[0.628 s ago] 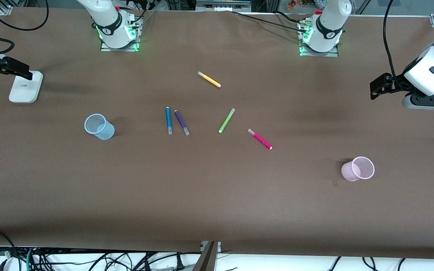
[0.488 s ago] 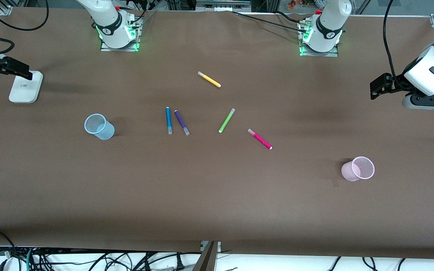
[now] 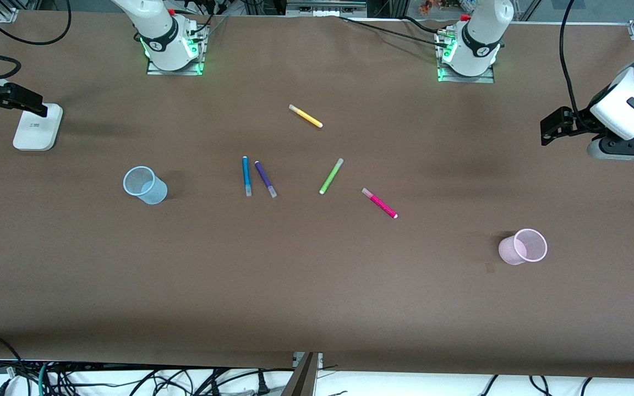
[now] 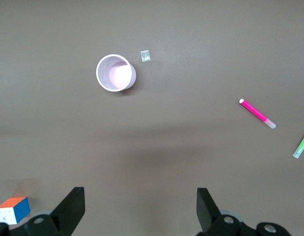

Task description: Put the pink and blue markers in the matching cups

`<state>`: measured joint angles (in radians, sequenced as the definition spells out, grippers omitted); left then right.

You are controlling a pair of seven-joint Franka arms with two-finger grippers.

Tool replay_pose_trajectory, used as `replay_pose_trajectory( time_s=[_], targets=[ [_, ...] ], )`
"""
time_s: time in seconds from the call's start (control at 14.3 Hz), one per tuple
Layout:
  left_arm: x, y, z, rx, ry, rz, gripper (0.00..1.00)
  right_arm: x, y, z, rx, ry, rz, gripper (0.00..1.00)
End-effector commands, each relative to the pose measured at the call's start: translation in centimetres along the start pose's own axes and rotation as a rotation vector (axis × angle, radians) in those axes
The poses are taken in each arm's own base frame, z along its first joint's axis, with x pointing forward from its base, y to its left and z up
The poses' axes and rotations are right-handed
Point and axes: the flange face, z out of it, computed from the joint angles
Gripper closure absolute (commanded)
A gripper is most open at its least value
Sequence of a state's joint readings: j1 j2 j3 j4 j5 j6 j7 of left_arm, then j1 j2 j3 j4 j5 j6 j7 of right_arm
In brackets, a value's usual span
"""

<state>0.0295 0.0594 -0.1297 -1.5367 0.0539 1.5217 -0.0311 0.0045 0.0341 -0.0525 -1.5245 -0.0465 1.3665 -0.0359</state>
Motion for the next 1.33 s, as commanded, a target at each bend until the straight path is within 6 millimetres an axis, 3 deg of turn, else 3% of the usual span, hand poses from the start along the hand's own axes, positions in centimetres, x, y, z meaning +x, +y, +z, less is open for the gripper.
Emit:
replay_pose_trajectory(
  time_s=[0.0,0.42,0.49,0.56,0.77,0.84,0.98,1.05,1.26],
  targets=[
    [-0.5,0.1,-0.3,-0.019,-0.005,-0.011,0.0,0.2,-0.3,-0.5,0.028,0.003,0.011,0.0],
    [-0.7,0.6,0.6,-0.021,-0.055,-0.001,0.0,1.3,-1.8,0.5,0.029,-0.006,-0.019,0.0],
    [-0.5,1.2,1.0,-0.021,-0.067,0.007,0.0,1.6,-2.2,0.9,0.028,-0.015,-0.031,0.0],
    [0.0,2.5,2.9,-0.021,-0.126,0.035,0.0,1.7,-2.7,0.9,0.026,-0.014,-0.037,0.0],
    [0.6,4.3,5.4,-0.022,-0.2,0.064,0.0,2.9,-5.9,2.6,0.012,-0.045,-0.098,0.0],
    [1.1,5.7,6.6,-0.018,-0.219,0.06,0.0,3.5,-8.0,3.5,0.003,-0.056,-0.132,0.0],
    [2.3,7.3,8.5,-0.01,-0.216,-0.071,0.0,4.9,-11.2,5.9,-0.013,-0.092,-0.182,0.0],
    [2.8,9.1,9.5,-0.013,-0.217,-0.129,0.0,5.4,-12.8,6.5,-0.019,-0.077,-0.207,0.0],
    [3.9,13.2,12.4,0.009,-0.224,-0.324,0.0,8.4,-15.2,11.0,-0.022,-0.1,-0.237,0.0]
  ],
)
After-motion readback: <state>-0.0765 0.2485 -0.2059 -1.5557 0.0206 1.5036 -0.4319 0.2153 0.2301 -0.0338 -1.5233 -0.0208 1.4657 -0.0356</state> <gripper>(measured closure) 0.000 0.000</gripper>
